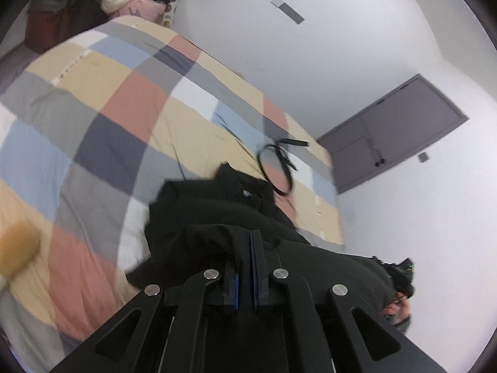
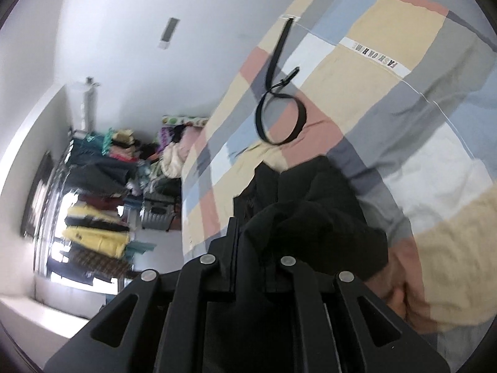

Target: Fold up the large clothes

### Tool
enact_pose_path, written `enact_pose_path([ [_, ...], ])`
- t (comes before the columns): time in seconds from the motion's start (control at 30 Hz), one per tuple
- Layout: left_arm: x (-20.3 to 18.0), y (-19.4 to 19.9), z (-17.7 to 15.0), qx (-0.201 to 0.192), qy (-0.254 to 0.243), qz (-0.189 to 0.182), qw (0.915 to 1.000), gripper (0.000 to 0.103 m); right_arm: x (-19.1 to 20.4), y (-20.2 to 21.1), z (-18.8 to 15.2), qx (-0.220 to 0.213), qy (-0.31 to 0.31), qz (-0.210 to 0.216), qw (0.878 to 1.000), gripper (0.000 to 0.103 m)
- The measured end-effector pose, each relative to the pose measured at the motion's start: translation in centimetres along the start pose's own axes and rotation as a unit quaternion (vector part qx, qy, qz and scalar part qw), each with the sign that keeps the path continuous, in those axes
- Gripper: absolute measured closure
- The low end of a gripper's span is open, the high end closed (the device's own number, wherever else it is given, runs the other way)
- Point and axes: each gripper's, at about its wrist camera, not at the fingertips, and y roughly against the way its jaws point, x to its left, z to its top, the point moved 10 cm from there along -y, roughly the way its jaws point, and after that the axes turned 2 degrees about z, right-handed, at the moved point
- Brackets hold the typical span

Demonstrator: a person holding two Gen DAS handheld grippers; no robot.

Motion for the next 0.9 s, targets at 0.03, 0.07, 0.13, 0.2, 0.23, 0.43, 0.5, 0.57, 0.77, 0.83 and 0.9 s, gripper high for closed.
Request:
enact_pose_path([
  [0.03,0.1,-0.9,1.0,-0.003,-0.001,0.012,0.9999,0.097,0.0,-1.2,1.1,0.0,-0.003,-0.008,1.0,0.091],
  [0.07,0.3,-1.8,1.9,-0.004,-0.001,0.023,0.9997,0.097,-0.1,-2.1,1.7,-0.001,-0.007,-0.012,1.0,0.091],
  [0.13,1.0,-4.4,4.1,-0.004,0.005,0.044,0.999,0.097,-0.5,-4.6,3.4,0.0,-0.008,-0.033,0.999,0.09],
  [0.2,1.6,-6.8,5.7,-0.001,0.005,0.064,0.9979,0.097,-1.5,-6.7,4.8,0.004,-0.02,-0.051,0.999,0.09],
  [0.23,1.9,-7.9,6.2,0.0,0.004,0.074,0.9973,0.096,-2.1,-7.7,5.5,0.006,-0.026,-0.06,0.998,0.09],
  [0.43,4.3,-15.7,9.7,0.018,-0.007,0.133,0.9909,0.096,-6.0,-14.0,8.5,0.027,-0.047,-0.114,0.992,0.09],
  [0.5,5.3,-18.3,10.6,0.028,-0.006,0.146,0.989,0.096,-7.1,-15.7,9.0,0.035,-0.054,-0.126,0.99,0.09],
  [0.57,6.3,-20.7,11.2,0.039,-0.001,0.156,0.9871,0.096,-8.4,-17.8,9.7,0.045,-0.057,-0.136,0.988,0.09],
  [0.77,9.4,-27.9,11.9,0.086,0.014,0.166,0.9823,0.096,-11.9,-22.5,10.0,0.072,-0.09,-0.144,0.983,0.09],
  [0.83,10.2,-29.4,11.7,0.097,0.025,0.159,0.9821,0.096,-12.7,-23.6,9.9,0.078,-0.098,-0.137,0.983,0.09],
  [0.9,11.0,-30.5,11.5,0.105,0.039,0.153,0.9818,0.096,-13.2,-24.2,9.8,0.084,-0.11,-0.125,0.982,0.09],
])
